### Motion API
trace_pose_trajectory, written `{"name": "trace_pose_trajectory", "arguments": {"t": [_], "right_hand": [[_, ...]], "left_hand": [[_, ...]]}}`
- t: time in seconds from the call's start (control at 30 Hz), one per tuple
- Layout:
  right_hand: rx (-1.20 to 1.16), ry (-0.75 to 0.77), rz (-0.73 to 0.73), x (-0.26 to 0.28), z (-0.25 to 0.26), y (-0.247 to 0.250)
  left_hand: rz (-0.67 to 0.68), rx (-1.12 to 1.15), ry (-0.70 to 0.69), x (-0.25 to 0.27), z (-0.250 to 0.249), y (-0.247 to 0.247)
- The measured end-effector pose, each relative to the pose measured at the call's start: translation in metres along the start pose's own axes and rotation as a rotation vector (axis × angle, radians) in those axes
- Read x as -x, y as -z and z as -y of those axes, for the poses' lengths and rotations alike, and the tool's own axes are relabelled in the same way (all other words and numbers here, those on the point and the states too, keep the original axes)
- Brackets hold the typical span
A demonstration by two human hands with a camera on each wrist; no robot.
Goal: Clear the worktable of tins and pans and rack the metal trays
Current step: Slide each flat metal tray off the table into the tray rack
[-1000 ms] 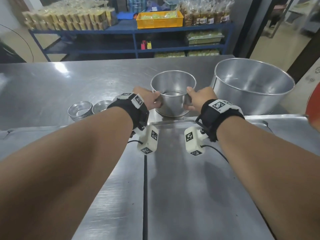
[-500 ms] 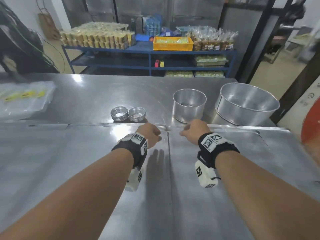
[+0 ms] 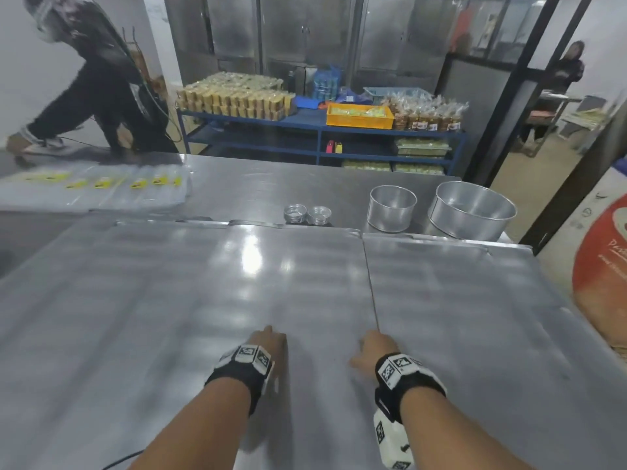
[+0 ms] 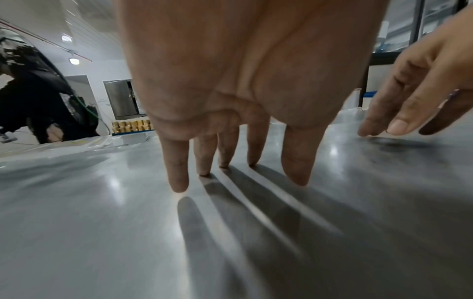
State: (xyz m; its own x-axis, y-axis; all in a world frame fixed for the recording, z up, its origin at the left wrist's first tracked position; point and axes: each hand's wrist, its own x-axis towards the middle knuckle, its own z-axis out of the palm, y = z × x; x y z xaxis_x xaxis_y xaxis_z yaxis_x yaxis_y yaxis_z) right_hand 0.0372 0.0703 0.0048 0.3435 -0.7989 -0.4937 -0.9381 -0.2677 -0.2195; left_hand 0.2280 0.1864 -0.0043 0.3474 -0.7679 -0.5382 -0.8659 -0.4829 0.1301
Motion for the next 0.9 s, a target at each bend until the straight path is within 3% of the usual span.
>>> {"name": "trace_pose_trajectory", "arguments": {"t": [0.23, 0.43, 0.57, 0.73, 0.9], "right_hand": [[-0.098, -0.194, -0.05, 0.075, -0.006, -0.066], [-0.131, -0.286, -0.128, 0.12, -0.006, -0.104], [-0.174, -0.353, -0.148, 0.137, -0.007, -0.116], [-0.28, -0.388, -0.194, 0.151, -0.011, -0.118], [-0.552, -0.568, -0.232, 0.163, -0.013, -0.112]], "left_hand": [[-0.062, 0.075, 0.074, 0.083, 0.052, -0.06], [-0.17, 0.177, 0.21, 0.14, 0.097, -0.092], [-0.162, 0.259, 0.36, 0.172, 0.123, -0.1], [-0.162, 0.415, 0.517, 0.186, 0.137, -0.106], [-0.165, 0.548, 0.686, 0.181, 0.141, -0.101]]}}
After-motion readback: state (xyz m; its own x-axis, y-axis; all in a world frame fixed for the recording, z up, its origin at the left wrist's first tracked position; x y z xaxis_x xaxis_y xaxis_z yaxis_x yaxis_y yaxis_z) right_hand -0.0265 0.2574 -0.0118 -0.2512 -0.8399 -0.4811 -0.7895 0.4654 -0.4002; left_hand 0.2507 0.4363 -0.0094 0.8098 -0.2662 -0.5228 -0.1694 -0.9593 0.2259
